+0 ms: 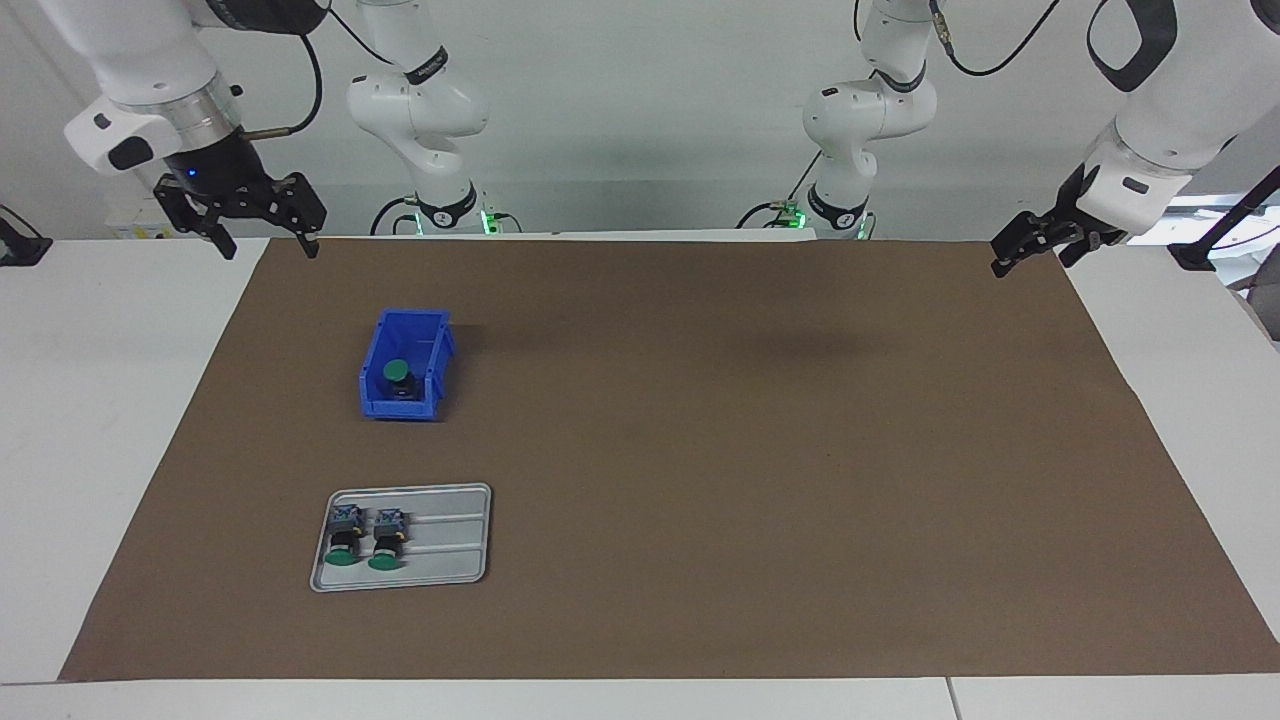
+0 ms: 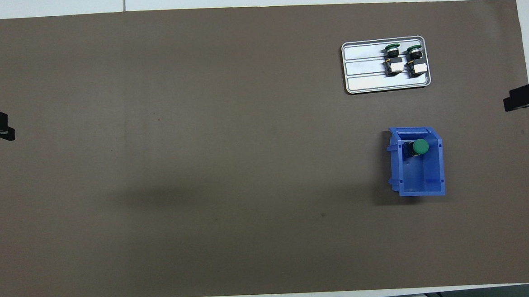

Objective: Place and press button with both arms

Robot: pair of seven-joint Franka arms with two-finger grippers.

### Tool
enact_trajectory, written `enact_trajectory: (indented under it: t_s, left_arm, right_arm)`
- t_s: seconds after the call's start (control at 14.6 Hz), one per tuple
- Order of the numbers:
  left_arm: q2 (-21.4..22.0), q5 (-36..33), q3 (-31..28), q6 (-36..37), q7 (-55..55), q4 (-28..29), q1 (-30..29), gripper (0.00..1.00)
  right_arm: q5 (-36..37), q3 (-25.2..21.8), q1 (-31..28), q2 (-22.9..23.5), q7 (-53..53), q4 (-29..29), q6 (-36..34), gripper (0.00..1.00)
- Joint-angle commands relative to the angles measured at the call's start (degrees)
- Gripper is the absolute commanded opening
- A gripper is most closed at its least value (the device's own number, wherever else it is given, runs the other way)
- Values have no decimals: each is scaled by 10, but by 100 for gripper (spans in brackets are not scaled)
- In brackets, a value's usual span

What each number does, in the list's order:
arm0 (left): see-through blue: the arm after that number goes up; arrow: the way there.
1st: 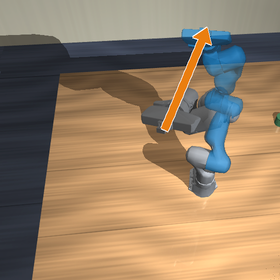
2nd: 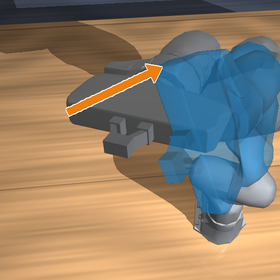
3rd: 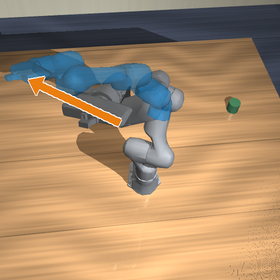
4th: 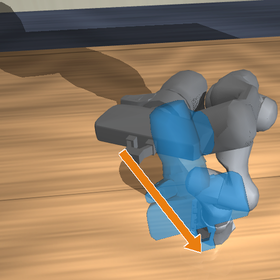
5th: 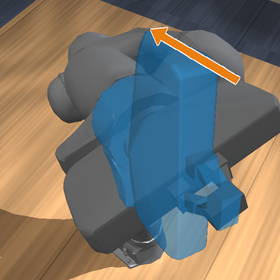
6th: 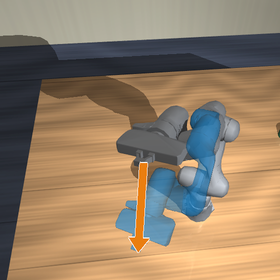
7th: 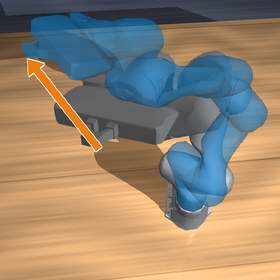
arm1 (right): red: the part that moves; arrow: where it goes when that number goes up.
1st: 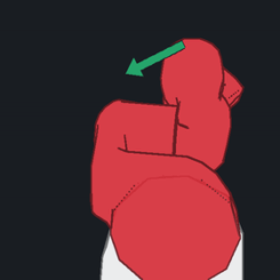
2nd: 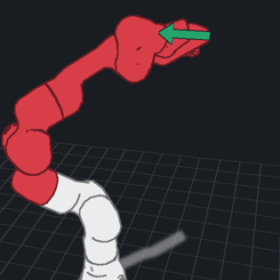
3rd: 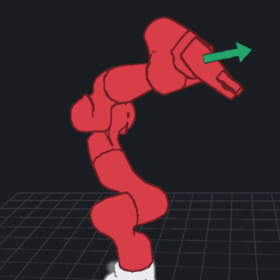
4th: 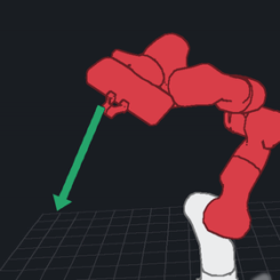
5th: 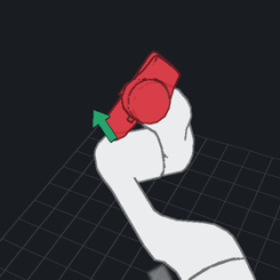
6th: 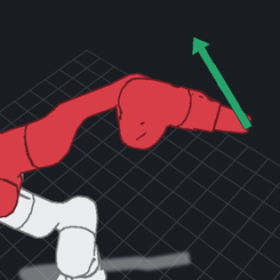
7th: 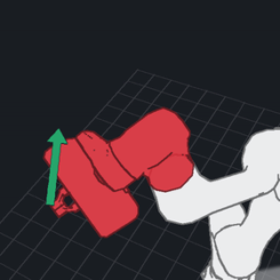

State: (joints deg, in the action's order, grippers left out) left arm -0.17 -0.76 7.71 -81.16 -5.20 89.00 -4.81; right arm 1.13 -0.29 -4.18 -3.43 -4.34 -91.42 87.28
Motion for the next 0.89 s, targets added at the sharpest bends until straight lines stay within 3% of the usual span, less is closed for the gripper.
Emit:
enact_trajectory:
  t_s: [0.0, 0.14, 0.82]
  left_arm:
    - [14, -13, 2, 1, -4, 12, 5, 99]
    - [14, -43, 3, 0, -5, 14, 18, 99]
    - [14, -42, 0, -13, -1, 13, 20, 100]
  right_arm:
    - [4, 7, -14, 25, -9, 24, -11, 99]
    - [-3, 6, -17, 26, -9, 22, -7, 99]
    - [2, 7, -6, 24, -7, 20, -14, 99]
